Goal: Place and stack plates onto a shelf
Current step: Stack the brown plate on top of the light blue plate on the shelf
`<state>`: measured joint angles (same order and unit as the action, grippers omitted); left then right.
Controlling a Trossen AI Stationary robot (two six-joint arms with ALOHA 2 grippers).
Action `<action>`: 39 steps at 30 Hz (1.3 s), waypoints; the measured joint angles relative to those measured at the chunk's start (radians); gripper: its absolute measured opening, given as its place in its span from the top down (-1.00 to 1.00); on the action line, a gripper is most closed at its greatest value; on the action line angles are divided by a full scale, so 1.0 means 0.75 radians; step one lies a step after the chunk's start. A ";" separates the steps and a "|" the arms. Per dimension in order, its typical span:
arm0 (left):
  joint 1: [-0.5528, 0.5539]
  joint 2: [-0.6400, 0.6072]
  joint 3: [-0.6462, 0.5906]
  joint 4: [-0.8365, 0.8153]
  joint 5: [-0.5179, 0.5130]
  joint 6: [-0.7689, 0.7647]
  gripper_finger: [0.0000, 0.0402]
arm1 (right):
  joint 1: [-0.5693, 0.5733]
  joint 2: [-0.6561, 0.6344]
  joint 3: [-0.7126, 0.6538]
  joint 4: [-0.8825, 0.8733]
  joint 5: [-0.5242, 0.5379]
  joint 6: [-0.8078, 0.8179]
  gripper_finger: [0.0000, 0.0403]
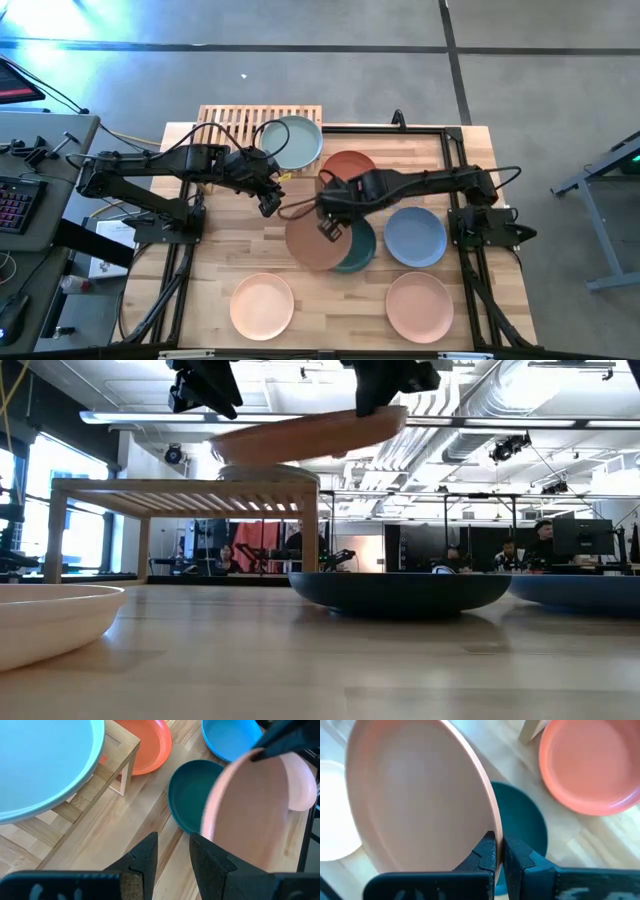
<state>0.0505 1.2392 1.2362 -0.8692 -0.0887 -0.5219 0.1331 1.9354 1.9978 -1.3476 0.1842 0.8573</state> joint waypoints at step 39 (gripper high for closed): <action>0.002 0.085 0.000 0.010 -0.018 0.000 0.50 | -0.213 -0.066 0.016 0.148 -0.063 -0.212 1.00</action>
<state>0.0521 1.3033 1.2362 -0.8616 -0.1020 -0.5220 -0.0265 1.8862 2.0098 -1.2364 0.1372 0.6983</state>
